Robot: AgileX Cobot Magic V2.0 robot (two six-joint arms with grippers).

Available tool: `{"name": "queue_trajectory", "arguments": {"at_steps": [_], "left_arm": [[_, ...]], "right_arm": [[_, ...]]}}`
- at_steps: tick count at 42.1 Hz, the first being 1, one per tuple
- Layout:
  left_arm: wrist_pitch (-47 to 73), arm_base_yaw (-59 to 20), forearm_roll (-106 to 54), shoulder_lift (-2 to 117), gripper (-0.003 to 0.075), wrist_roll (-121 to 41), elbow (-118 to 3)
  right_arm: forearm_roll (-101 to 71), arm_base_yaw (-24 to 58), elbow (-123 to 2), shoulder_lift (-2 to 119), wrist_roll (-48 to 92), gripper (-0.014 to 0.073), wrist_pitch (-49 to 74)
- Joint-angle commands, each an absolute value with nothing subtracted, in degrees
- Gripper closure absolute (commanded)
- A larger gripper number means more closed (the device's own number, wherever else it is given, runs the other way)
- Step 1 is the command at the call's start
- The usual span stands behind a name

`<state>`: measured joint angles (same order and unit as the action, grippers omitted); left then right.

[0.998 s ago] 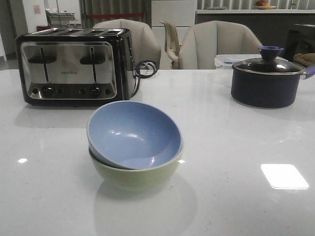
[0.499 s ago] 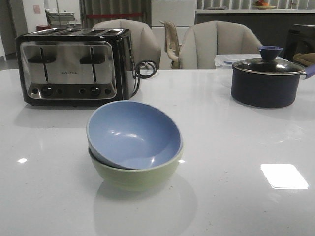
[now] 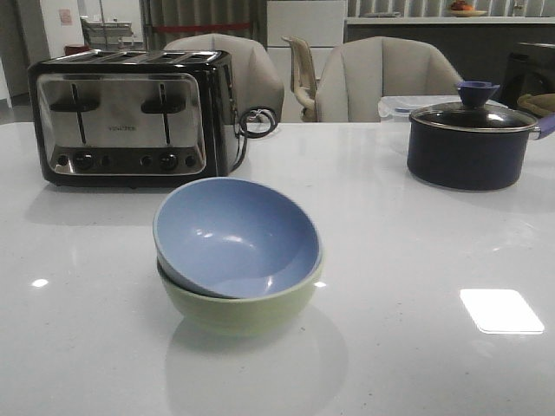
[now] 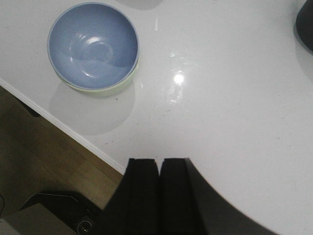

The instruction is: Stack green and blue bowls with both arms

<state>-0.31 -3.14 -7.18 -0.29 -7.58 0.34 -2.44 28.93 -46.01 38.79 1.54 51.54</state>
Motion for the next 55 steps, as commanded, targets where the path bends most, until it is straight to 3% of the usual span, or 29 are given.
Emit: {"name": "queue_trajectory", "arguments": {"at_steps": [1,11,24,55], "left_arm": [[-5.70,-3.59,-7.52,-1.22,0.0622,-7.51,0.62],[-5.12,-4.96,5.55,-1.32,0.0620,5.50,0.62],[-4.86,-4.73,-2.28,-1.32,0.0620,-1.69,0.71],[-4.86,-6.63,-1.45,-1.22,0.0621,-1.56,0.71]], "right_arm": [[-2.02,28.72,-47.47,38.70,1.59,0.0557,47.93],[-2.02,28.72,-47.47,38.70,1.59,0.0557,47.93],[-2.02,28.72,-47.47,38.70,1.59,0.0557,47.93],[-2.02,28.72,-47.47,38.70,1.59,0.0557,47.93]]}}
